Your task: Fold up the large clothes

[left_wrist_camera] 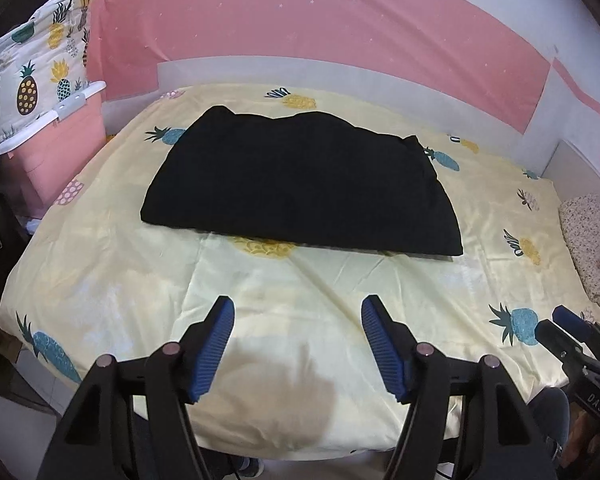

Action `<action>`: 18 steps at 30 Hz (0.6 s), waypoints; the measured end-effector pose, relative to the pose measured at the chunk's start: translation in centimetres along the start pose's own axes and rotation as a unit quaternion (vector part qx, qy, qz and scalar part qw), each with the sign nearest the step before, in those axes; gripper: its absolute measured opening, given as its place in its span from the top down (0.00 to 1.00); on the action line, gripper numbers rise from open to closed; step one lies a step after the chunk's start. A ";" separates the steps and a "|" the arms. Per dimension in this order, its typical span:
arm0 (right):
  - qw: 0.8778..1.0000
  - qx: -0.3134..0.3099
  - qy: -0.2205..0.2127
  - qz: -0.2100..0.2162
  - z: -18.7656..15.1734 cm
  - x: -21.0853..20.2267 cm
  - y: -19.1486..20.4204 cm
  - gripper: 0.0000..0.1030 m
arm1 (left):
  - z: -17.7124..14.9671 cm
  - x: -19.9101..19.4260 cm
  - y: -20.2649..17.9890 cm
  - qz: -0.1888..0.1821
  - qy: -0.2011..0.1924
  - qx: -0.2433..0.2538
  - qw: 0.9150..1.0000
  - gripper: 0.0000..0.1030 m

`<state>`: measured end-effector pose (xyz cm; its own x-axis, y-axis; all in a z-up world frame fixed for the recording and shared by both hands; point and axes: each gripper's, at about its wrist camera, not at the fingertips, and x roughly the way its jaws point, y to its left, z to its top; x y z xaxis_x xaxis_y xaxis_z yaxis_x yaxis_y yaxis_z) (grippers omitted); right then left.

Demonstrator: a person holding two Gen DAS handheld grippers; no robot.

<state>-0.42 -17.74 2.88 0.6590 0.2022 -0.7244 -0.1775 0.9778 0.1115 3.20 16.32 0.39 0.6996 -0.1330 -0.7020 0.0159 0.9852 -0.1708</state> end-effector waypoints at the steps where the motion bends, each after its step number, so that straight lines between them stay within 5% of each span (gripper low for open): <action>1: 1.000 -0.001 0.000 0.001 0.0 0.0 0.1 0.40 | -0.1 -0.1 -0.1 0.001 0.000 0.002 1.000 0.32; 18: 1.000 -0.016 0.008 -0.003 0.0 0.6 1.4 0.40 | -0.7 0.1 -0.1 0.028 0.005 0.024 0.999 0.26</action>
<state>-0.23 -16.25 2.57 0.6484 0.1956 -0.7358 -0.1974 0.9766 0.0858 2.77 16.12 -0.16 0.6934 -0.0777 -0.7164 0.0111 0.9952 -0.0973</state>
